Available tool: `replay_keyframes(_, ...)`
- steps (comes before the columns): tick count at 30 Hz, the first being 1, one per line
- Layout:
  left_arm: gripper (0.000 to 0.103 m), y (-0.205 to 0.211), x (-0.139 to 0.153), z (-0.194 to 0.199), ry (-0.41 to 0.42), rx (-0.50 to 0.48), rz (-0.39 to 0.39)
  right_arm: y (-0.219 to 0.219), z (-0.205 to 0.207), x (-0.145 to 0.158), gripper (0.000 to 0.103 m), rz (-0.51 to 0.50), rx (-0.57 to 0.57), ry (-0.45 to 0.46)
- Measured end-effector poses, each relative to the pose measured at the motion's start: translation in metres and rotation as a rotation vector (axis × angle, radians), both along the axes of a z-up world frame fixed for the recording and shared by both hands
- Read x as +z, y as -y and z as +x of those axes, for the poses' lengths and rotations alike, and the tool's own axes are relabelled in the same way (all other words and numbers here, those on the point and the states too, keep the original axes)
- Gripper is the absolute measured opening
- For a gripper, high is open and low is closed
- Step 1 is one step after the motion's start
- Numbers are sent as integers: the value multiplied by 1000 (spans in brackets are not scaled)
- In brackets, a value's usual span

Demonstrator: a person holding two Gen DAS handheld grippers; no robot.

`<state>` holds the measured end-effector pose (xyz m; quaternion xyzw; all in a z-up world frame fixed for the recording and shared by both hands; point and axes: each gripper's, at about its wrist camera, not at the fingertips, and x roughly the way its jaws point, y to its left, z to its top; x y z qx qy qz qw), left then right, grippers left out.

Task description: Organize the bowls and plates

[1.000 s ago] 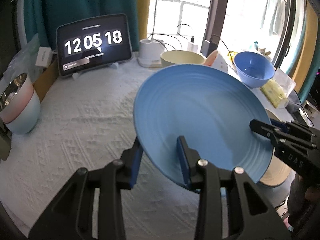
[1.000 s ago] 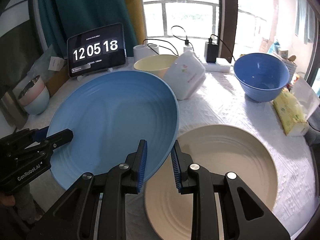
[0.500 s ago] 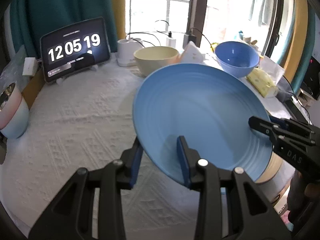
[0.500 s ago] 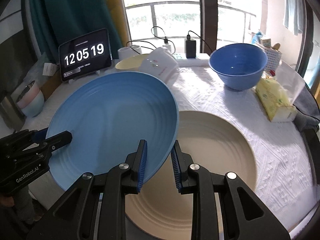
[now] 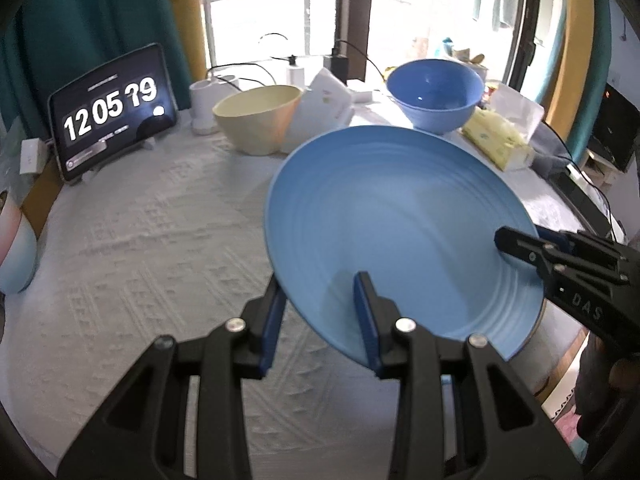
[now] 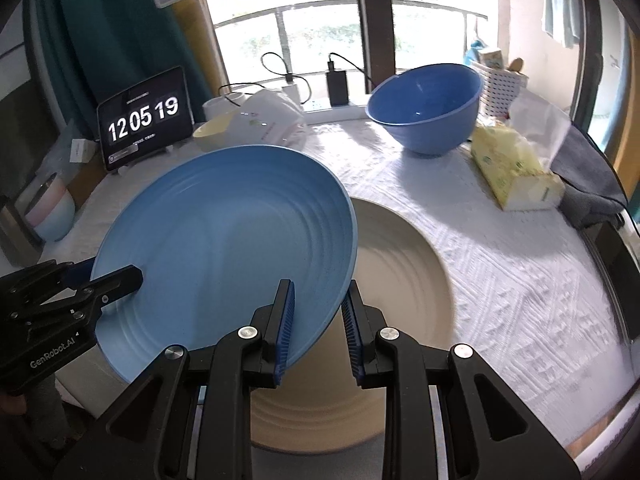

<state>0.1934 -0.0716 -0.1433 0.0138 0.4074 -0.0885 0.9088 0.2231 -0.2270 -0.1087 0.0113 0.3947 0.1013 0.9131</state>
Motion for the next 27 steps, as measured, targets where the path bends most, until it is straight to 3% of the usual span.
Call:
replay_keyframes(15, 36, 42, -7, 0, -31, -66, 32, 39, -11, -9, 26, 7, -61, -1)
replay_keyframes(27, 37, 50, -14, 5, -71, -82, 44, 52, -13, -15, 26, 6, -86, -7)
